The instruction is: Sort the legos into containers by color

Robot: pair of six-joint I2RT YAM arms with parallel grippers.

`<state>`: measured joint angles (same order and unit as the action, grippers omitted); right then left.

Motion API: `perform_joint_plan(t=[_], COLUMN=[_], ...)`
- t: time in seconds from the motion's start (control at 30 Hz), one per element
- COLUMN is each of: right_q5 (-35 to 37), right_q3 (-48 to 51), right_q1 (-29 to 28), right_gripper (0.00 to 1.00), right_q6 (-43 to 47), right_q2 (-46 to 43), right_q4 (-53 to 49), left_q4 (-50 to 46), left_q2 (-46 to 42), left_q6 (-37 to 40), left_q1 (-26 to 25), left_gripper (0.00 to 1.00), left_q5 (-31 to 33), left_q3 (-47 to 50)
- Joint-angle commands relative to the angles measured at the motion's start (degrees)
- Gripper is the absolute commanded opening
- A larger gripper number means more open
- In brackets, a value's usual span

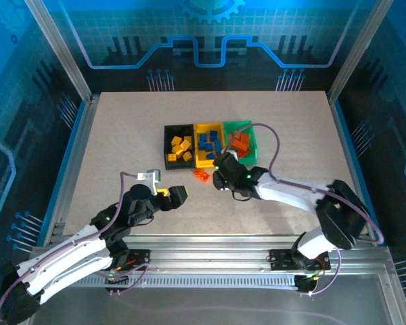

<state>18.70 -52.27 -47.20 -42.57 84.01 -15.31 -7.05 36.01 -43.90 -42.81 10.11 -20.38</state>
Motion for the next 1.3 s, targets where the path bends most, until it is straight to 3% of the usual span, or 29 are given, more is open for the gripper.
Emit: perform_joint_plan(t=[0.0, 0.13, 0.4, 0.73, 0.93, 1.03, 1.1, 1.17, 1.27], right_q5=[3.91, 4.26, 4.26, 0.98, -2.36, -4.42, -5.11, -5.53, -5.54], right_q3=[-1.19, -5.91, -22.05, -27.06, -33.07, -35.78, -36.75, -36.31, -33.66], right_q1=[2.33, 9.06, 17.65, 14.57, 13.25, 12.93, 12.92, 12.81, 12.31], right_gripper=[0.28, 0.29, 0.28, 0.27, 0.31, 0.40, 0.58, 0.68, 0.74], right_q6=[2.64, 5.48, 9.21, 12.94, 12.66, 12.64, 12.54, 12.90, 13.46], right_q2=[-5.06, -2.70, 14.42, 16.41, 23.04, 25.81, 26.32, 25.44, 22.20], right_q4=[-4.19, -6.57, -10.86, -7.27, -8.07, -7.88, -7.50, -6.69, -5.95], left_q4=[0.43, 0.47, -0.67, -1.39, -1.71, -2.09, -2.26, -2.43, -2.90], left_q2=[0.70, 1.26, 0.84, -0.15, -0.20, -0.35, -0.28, -0.26, -0.49], left_q6=[-1.69, -1.79, -2.00, -1.63, -1.45, -1.45, -1.37, -1.19, -1.03], left_q1=[-0.22, -0.17, -0.18, -0.19, -0.24, -0.20, -0.21, -0.17, -0.18], left_gripper=[0.99, 0.99, 0.99, 0.99, 0.99, 0.99, 0.99, 0.99, 0.99], left_q5=[1.54, 1.27, 1.03, 1.24, 1.36, 1.30, 1.06, 0.81, 0.85], left_q3=[0.91, 0.86, 0.98, 1.22, 1.20, 1.22, 1.22, 1.00, 0.69])
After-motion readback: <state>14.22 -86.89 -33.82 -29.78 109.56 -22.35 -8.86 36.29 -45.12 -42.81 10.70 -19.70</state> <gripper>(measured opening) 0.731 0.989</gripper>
